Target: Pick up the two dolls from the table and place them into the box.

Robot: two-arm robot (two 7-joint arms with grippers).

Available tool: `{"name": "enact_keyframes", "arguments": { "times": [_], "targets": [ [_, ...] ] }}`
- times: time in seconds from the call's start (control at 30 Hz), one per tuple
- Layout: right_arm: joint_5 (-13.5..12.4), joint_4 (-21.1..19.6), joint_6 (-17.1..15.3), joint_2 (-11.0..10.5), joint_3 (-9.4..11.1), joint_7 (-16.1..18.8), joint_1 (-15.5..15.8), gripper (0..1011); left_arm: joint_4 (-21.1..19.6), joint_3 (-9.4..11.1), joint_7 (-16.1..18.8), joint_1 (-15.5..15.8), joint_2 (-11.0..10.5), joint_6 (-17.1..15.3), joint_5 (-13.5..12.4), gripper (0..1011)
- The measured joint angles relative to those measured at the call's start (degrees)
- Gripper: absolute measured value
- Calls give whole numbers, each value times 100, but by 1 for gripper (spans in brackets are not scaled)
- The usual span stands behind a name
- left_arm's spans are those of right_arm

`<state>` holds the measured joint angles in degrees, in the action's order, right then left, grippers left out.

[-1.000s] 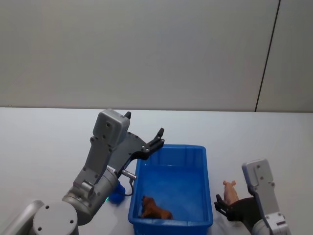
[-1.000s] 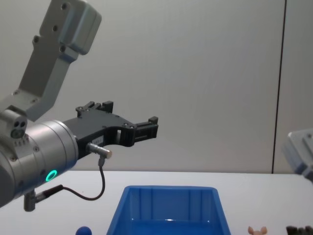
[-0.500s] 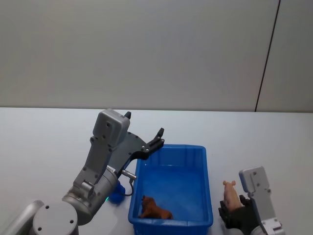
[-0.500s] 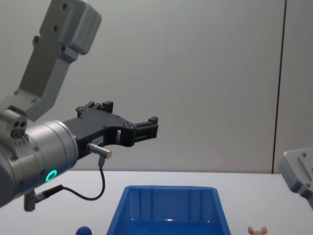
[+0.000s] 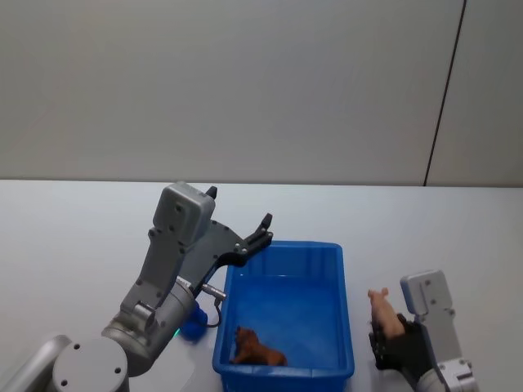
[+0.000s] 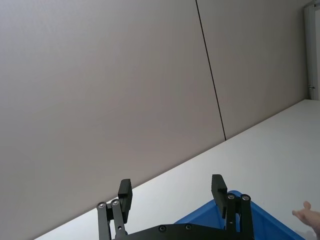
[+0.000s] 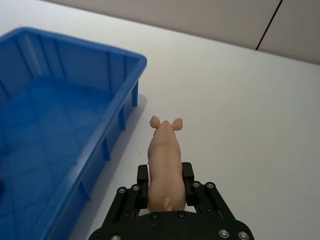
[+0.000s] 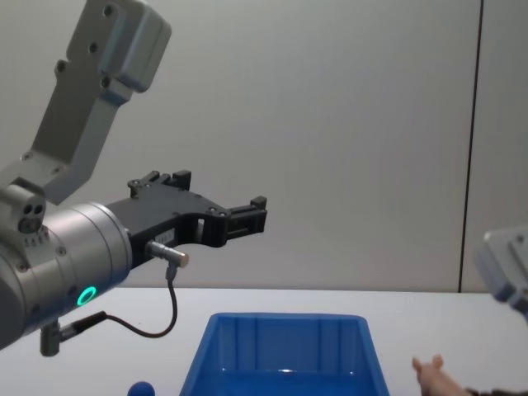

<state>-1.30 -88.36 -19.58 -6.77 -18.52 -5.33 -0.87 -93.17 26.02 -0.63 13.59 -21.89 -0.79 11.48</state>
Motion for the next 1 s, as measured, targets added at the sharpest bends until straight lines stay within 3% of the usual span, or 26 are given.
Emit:
{"name": "enact_keyframes", "arguments": {
  "times": [0.27, 0.47, 0.7, 1.0],
  "targets": [
    [97, -264, 240, -13, 24, -9, 14, 383, 0, 0, 0, 0, 0, 0, 0, 1001],
    [135, -414, 458, -17, 49, 182, -47, 383, 0, 0, 0, 0, 0, 0, 0, 1001],
    [159, -438, 652, 25, 56, 585, -210, 383, 0, 0, 0, 0, 0, 0, 0, 1001],
    [227, -67, 794, 207, -17, 1289, -584, 386, 0, 0, 0, 0, 0, 0, 0, 1001]
  ]
}}
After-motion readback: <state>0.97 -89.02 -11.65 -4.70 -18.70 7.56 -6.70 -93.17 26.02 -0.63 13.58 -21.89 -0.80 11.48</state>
